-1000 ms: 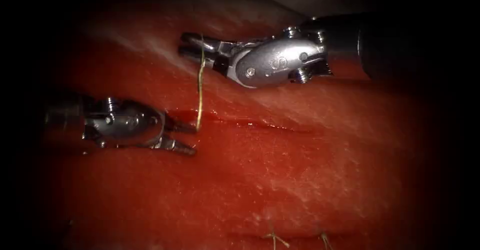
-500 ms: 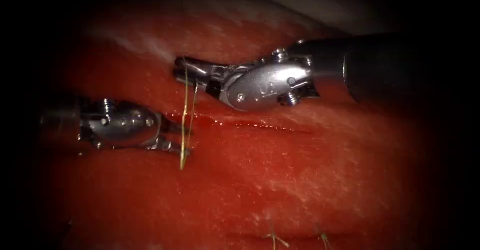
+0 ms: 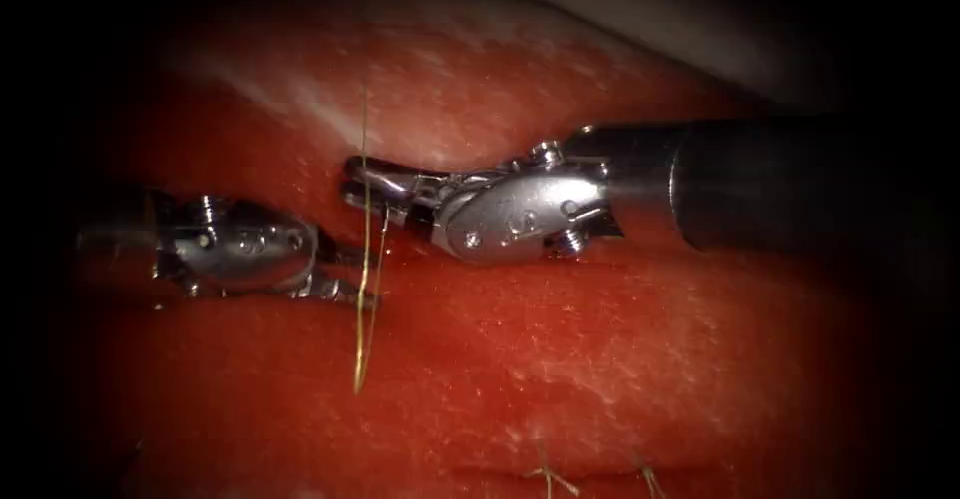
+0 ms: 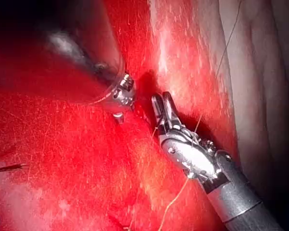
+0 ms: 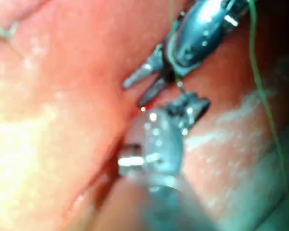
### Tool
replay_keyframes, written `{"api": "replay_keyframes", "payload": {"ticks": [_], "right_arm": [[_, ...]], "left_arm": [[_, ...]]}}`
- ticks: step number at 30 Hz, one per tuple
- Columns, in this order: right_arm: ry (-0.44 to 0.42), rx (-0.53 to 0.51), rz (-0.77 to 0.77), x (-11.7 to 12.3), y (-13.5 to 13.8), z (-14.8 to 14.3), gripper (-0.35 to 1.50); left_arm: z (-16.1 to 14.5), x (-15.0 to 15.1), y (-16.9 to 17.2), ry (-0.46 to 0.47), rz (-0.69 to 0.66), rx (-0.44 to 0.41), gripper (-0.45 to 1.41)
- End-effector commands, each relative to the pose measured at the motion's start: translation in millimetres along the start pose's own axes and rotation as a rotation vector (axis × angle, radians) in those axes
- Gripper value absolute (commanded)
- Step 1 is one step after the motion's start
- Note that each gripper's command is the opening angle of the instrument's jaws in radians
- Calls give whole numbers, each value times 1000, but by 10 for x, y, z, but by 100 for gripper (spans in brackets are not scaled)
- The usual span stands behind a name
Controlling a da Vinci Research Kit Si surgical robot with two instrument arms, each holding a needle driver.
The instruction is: Wound Closure
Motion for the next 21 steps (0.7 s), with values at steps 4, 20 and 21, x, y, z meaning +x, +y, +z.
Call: {"api": "replay_keyframes", "payload": {"ticks": [4,20,21], "right_arm": [[-26,13,86,-8,-12,11,-35],[-111,79,258,-11,-18,11,-35],[-118,84,268,-11,-19,11,-35]], "left_arm": [[9,-1,1,0,1,-2,15],[9,-3,2,-8,-4,0,14],[8,-3,2,-8,-4,0,14]]}}
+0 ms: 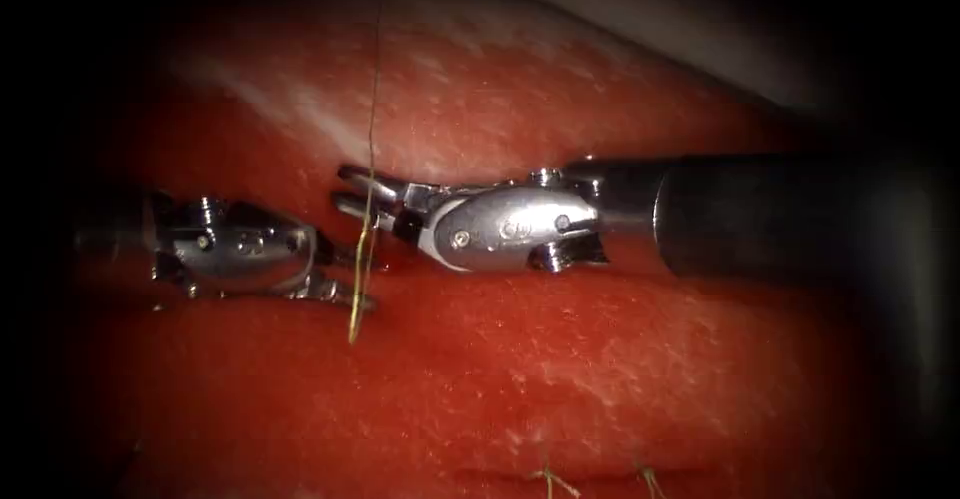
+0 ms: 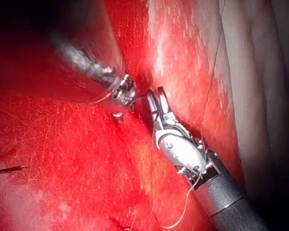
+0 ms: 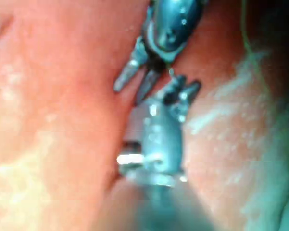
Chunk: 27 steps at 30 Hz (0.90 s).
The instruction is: Wound Closure
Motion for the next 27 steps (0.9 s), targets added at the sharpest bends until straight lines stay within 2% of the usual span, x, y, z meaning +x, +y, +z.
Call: {"api": "replay_keyframes", "payload": {"ticks": [1,15,23,27], "right_arm": [[-7,8,16,-3,-3,8,-35],[-64,45,127,-8,-7,7,-35],[9,-63,-4,11,23,9,-35],[26,-90,-22,22,40,10,-35]], "left_arm": [[8,-1,2,-2,-3,-1,14],[7,-2,2,-5,-2,-1,13],[9,-2,3,-5,-2,1,13],[11,-2,4,-9,-1,3,13]]}}
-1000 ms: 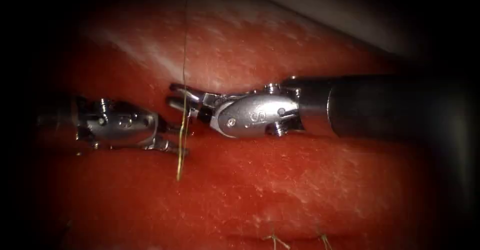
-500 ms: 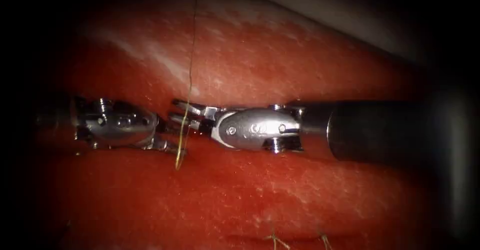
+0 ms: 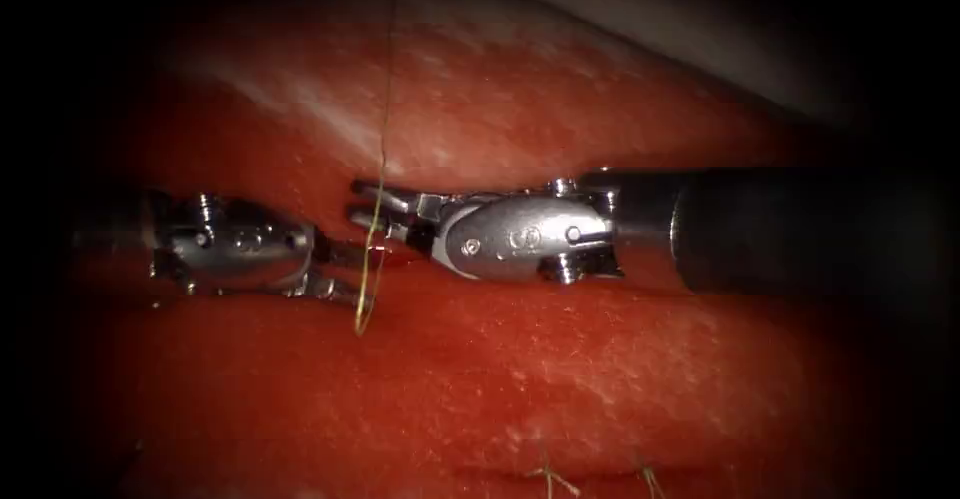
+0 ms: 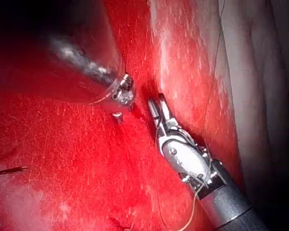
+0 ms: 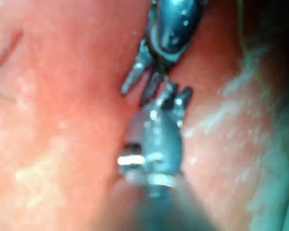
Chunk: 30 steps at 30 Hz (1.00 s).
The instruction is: Wound Closure
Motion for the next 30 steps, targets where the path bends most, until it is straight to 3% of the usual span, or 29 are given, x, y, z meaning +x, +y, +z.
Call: {"api": "replay_keyframes", "payload": {"ticks": [1,18,30], "right_arm": [[9,-11,4,4,11,12,-35],[3,-31,27,-1,37,15,-35],[32,-50,31,2,38,15,-35]], "left_arm": [[10,-1,2,-1,2,-1,13],[11,-2,3,-2,3,-3,14],[13,-4,4,-10,6,-7,14]]}}
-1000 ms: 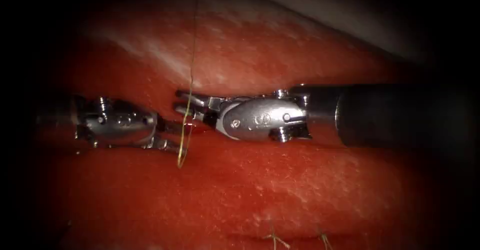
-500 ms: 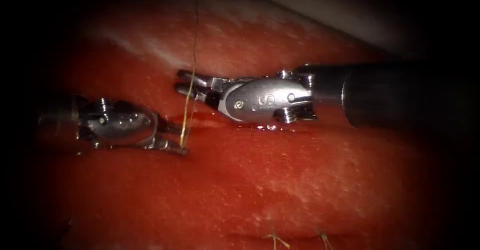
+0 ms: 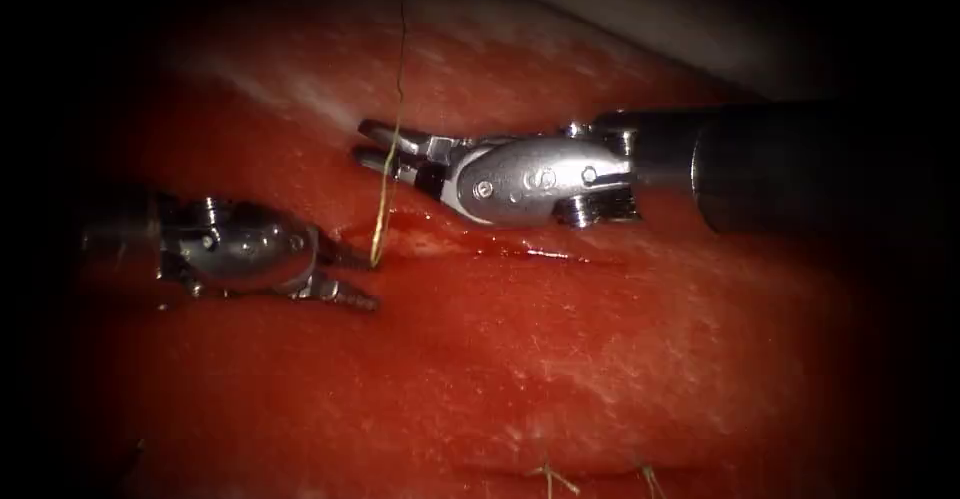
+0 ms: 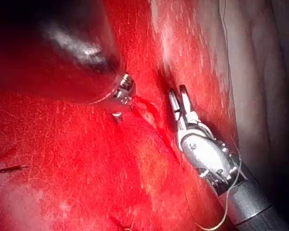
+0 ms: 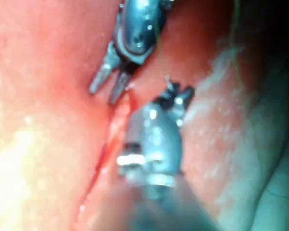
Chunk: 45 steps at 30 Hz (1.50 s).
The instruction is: Wound Closure
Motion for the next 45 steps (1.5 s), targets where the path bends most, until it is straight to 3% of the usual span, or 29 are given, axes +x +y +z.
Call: {"api": "replay_keyframes", "payload": {"ticks": [1,28,45], "right_arm": [[2,-1,-2,-3,0,10,-35],[-39,12,342,-21,32,17,-35],[-50,-4,369,-22,40,22,-35]], "left_arm": [[9,-1,2,-1,0,-2,14],[9,-2,2,-7,2,-1,13],[9,-2,4,-10,2,-1,13]]}}
